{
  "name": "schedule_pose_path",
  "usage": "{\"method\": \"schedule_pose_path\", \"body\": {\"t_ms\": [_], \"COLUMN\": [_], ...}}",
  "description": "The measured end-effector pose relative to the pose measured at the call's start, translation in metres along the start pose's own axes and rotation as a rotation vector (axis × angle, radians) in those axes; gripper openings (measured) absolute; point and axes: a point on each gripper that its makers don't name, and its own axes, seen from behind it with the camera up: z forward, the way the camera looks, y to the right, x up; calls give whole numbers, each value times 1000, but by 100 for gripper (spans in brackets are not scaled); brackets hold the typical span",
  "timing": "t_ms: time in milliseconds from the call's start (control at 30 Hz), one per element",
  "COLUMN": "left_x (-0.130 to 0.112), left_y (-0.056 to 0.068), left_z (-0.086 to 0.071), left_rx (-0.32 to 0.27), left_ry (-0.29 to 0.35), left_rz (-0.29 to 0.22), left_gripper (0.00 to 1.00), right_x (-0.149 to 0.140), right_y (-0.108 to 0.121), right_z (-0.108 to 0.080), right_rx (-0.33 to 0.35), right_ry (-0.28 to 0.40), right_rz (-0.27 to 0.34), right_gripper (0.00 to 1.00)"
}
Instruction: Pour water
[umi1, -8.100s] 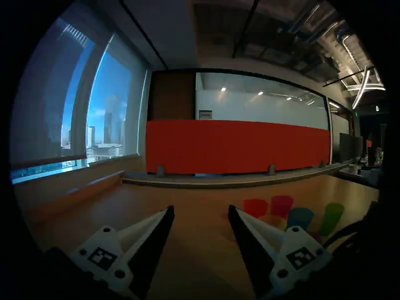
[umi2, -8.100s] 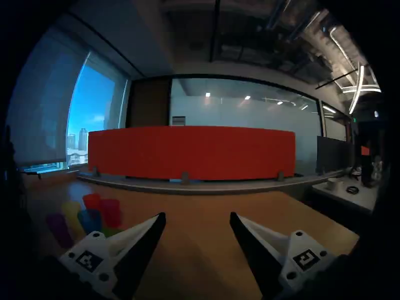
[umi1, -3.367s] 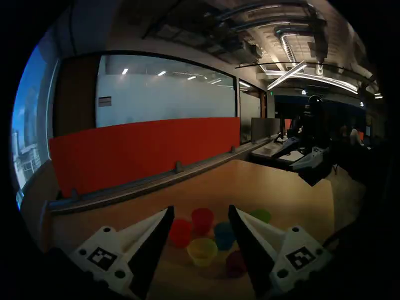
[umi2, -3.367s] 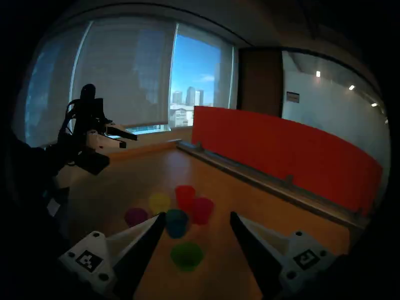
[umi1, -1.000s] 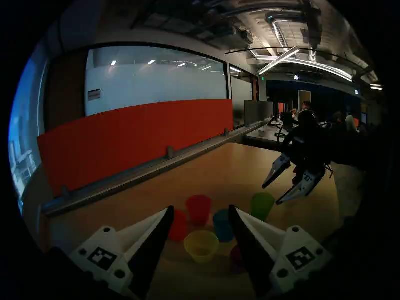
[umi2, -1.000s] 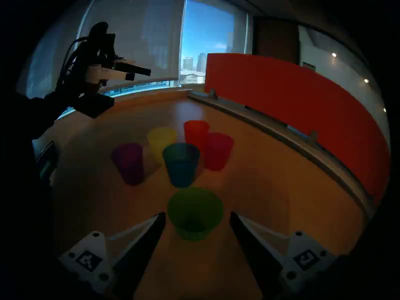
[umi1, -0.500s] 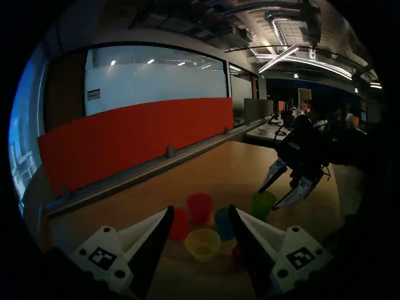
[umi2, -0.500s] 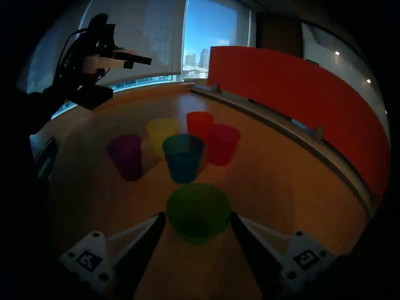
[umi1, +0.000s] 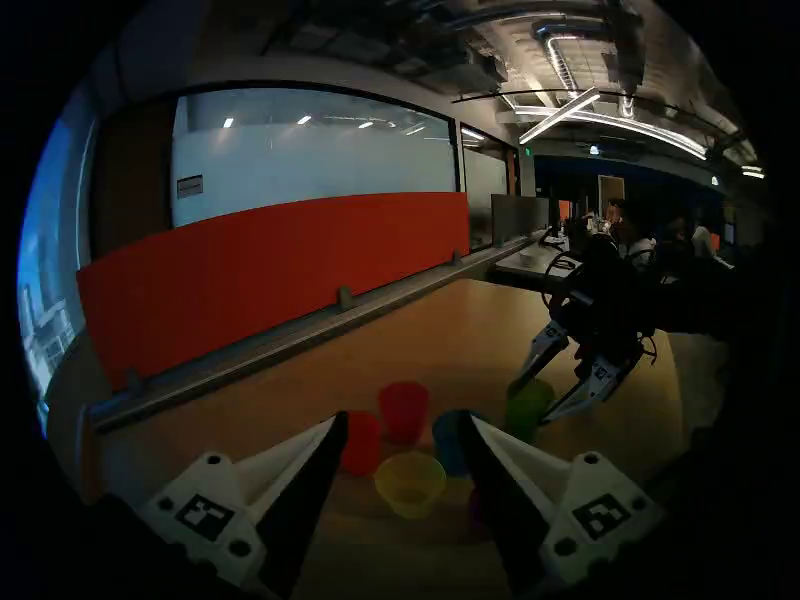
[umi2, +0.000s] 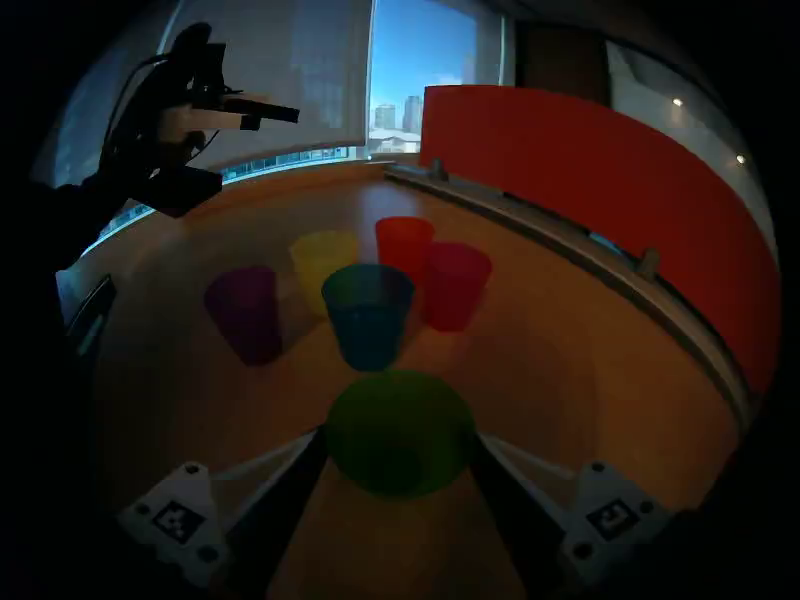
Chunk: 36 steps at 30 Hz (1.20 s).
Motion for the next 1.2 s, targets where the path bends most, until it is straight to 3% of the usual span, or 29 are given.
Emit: {"method": "schedule_pose_path", "body": {"t_ms": [100, 467, 1200], "left_x": [0, -1, 3], "left_y": [0, 1, 11], "left_z": [1, 3, 10], "left_rx": [-2, -5, -27], "left_ry": [-1, -9, -10], "left_rz": [-1, 4, 4], "left_gripper": [80, 80, 80], "right_x": [1, 18, 88], "right_y": [1, -2, 0], "right_z": [1, -15, -86], "right_rx": [-1, 10, -10], "right_ry": [6, 47, 243], "right_rz": [5, -1, 15], "right_gripper": [92, 92, 92]}}
